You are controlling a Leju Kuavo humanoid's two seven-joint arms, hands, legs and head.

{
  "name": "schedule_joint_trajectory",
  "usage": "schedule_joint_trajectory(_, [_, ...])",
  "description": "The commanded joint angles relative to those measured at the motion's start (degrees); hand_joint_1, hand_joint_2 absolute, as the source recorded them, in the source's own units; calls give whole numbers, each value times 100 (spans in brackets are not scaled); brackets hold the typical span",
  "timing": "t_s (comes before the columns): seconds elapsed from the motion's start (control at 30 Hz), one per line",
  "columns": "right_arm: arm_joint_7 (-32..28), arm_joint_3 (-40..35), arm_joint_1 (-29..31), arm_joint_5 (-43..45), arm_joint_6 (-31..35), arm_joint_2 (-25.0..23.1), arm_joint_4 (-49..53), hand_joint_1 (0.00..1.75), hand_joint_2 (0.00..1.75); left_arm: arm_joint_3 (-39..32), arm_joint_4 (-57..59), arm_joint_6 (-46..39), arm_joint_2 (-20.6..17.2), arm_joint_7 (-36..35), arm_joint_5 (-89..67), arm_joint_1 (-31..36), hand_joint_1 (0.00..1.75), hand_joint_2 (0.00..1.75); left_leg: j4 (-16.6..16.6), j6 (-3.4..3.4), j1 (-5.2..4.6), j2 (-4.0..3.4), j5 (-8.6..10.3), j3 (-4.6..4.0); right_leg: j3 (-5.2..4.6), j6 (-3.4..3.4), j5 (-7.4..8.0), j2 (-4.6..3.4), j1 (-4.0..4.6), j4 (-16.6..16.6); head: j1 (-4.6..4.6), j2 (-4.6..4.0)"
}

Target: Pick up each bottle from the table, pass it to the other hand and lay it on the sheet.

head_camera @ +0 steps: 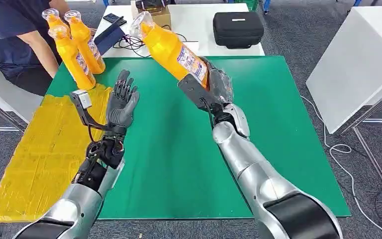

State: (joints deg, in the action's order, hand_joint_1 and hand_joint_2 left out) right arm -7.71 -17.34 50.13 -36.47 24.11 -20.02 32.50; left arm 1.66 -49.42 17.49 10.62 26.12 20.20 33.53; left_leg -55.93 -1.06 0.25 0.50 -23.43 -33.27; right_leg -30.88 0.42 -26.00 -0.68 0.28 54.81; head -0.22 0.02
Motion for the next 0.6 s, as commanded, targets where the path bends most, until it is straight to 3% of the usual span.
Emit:
schedule_joint_trajectory(0.03, [484, -1899, 330, 1057, 103, 2, -514, 175, 175, 209, -33, 160, 197, -189, 189, 125, 0, 175, -1, 3, 1, 1, -8, 11, 13, 5, -7, 8, 1, -2, 0, 0])
schedule_joint_trajectory(0.5, [734, -2193, 289, 1064, -167, 2, -1151, 175, 175, 444, -405, 470, 379, -380, 416, -28, 0, 175, -1, 2, 4, 8, -9, 16, 21, 8, -9, 19, 4, -5, -2, 0])
schedule_joint_trajectory(0.6, [954, -2727, 224, 910, -195, 2, -996, 175, 175, 505, -511, 440, 400, -420, 451, -65, 0, 175, -2, 2, 5, 5, -11, 16, 21, 8, -10, 15, 4, -5, 0, 0])
